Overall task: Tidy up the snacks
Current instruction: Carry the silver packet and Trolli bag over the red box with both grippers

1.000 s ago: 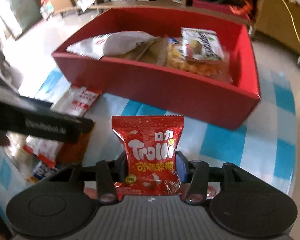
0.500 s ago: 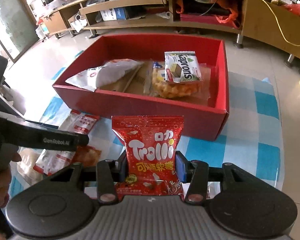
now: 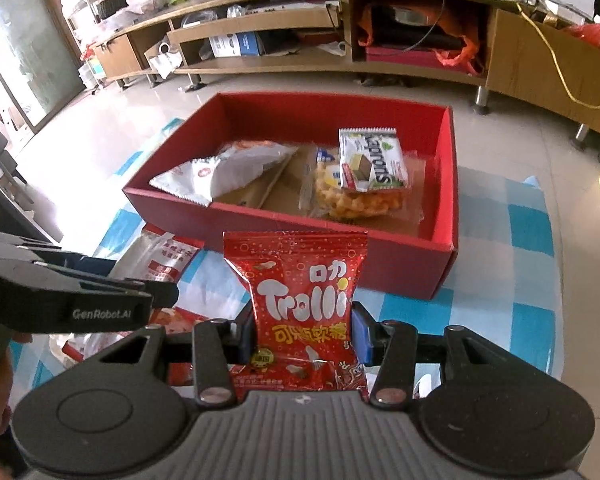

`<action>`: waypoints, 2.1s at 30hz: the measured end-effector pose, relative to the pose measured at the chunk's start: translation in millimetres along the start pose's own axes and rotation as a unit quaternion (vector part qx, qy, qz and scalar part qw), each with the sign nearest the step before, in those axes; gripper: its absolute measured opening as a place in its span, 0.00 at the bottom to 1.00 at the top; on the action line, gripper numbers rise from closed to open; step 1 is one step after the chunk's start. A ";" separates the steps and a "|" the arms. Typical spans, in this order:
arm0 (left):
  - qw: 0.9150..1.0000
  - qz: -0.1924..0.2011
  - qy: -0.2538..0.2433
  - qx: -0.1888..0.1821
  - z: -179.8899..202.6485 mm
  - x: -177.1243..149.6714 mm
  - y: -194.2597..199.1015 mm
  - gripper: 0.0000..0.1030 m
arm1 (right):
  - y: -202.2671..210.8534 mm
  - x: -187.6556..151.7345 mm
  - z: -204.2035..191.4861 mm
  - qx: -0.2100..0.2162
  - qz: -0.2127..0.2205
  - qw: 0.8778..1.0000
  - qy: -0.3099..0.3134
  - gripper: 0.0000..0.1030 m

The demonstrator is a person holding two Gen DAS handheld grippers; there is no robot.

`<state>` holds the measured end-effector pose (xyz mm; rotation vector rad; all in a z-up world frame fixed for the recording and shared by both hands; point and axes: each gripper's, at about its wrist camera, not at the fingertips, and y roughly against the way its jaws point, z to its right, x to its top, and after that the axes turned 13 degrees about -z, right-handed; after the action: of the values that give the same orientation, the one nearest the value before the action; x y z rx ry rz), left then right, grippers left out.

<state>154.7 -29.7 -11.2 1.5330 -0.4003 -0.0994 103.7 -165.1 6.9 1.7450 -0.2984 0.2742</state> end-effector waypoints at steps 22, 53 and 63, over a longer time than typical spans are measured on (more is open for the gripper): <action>0.998 0.064 -0.015 -0.019 18.4 -5.6 52.7 0.55 | 50.6 3.0 2.6 -0.013 0.072 0.997 -0.010 0.42; 0.987 0.163 -0.004 0.002 29.2 16.5 95.3 0.55 | 93.8 22.0 -1.7 -0.005 0.153 0.988 -0.026 0.42; 0.984 0.178 0.006 0.009 26.0 31.8 98.9 0.55 | 90.3 35.0 -6.5 -0.008 0.161 0.987 -0.024 0.42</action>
<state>157.8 -59.5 91.6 1.4570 -0.6604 0.1950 105.1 -177.1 103.1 1.6864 -0.6187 0.4614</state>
